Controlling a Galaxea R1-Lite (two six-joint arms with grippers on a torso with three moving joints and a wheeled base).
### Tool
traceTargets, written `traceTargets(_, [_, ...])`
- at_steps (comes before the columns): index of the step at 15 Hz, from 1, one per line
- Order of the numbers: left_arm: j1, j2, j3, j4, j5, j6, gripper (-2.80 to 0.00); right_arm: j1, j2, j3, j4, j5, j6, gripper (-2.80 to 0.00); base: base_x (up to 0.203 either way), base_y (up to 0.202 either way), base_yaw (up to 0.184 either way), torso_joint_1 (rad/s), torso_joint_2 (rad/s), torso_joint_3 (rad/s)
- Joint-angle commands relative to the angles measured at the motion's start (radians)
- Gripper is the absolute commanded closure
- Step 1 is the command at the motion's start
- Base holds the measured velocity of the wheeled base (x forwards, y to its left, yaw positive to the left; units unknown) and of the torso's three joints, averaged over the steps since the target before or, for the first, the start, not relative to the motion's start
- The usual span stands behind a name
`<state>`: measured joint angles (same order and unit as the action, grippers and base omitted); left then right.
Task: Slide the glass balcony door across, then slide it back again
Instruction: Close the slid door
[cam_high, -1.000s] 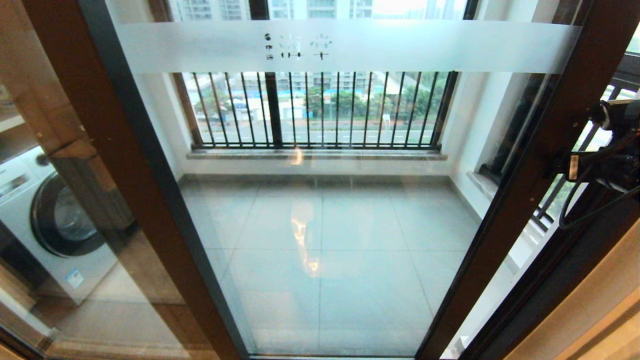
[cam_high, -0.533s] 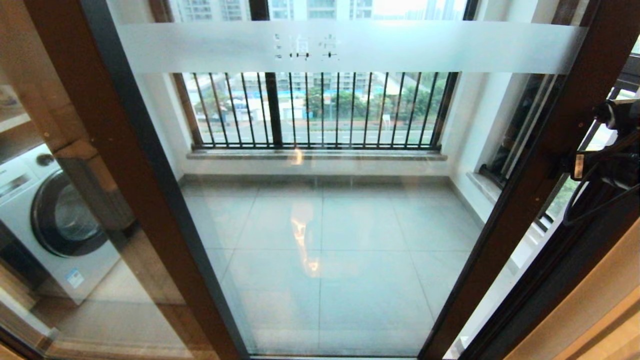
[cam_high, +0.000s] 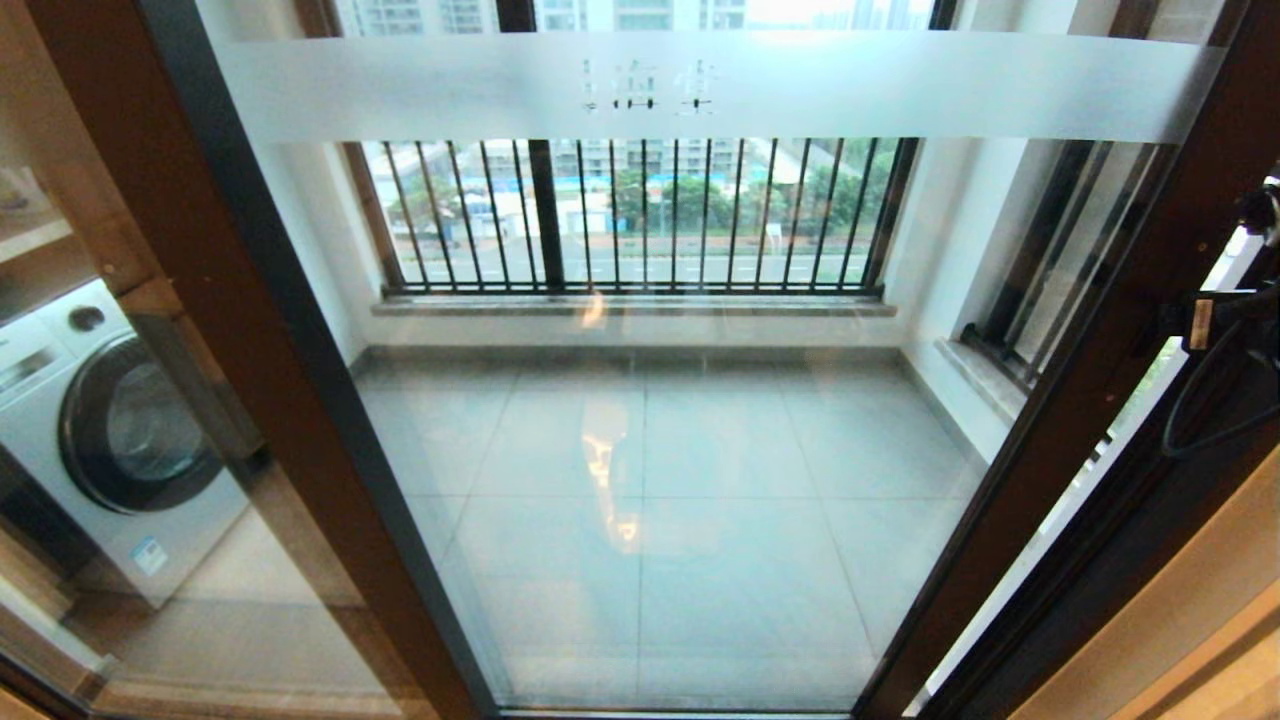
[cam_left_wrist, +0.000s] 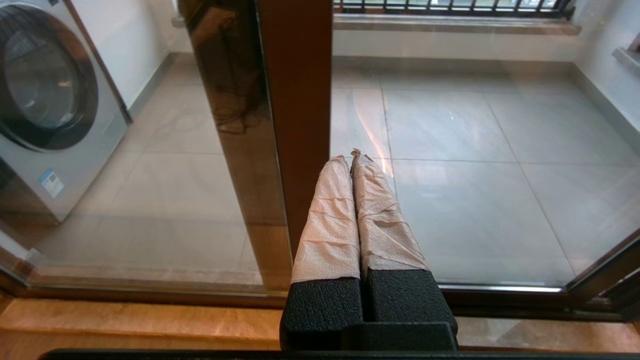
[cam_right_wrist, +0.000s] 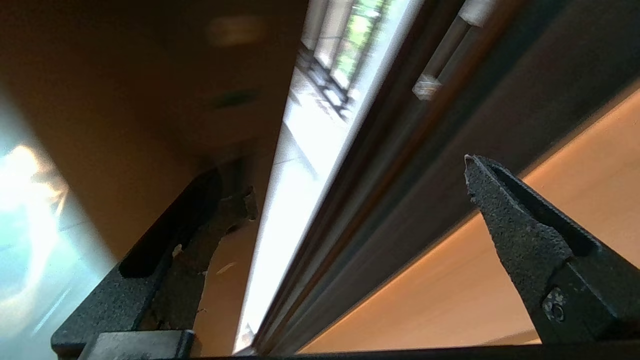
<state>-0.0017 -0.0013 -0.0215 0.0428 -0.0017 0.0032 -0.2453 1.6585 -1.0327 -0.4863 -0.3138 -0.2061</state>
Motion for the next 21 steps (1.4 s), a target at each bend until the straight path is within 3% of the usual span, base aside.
traceTargets(1, [0.0, 0.0, 0.0, 0.0, 0.0, 0.0, 0.0, 0.0, -0.047, 0.029, 0.014, 0.002, -0.02, -2.8, 0.0, 0.0, 0.0, 0.0, 0.0, 0.0])
traceTargets(7, [0.0, 0.0, 0.0, 0.0, 0.0, 0.0, 0.0, 0.0, -0.146, 0.077, 0.026, 0.021, -0.09, -2.8, 0.0, 0.0, 0.0, 0.0, 0.0, 0.0])
traceTargets(8, [0.0, 0.0, 0.0, 0.0, 0.0, 0.0, 0.0, 0.0, -0.147, 0.076, 0.027, 0.021, -0.089, 0.0, 0.0, 0.0, 0.0, 0.0, 0.0, 0.0])
traceTargets(14, [0.0, 0.0, 0.0, 0.0, 0.0, 0.0, 0.0, -0.001, -0.193, 0.081, 0.107, 0.028, -0.09, 0.0, 0.0, 0.0, 0.0, 0.0, 0.0, 0.0])
traceTargets(18, [0.0, 0.0, 0.0, 0.0, 0.0, 0.0, 0.0, -0.002, -0.242, 0.084, 0.262, 0.045, -0.129, 0.0, 0.0, 0.0, 0.0, 0.0, 0.0, 0.0])
traceTargets(21, [0.0, 0.0, 0.0, 0.0, 0.0, 0.0, 0.0, 0.002, -0.17, 0.062, 0.263, 0.046, -0.095, 0.0, 0.0, 0.0, 0.0, 0.0, 0.0, 0.0])
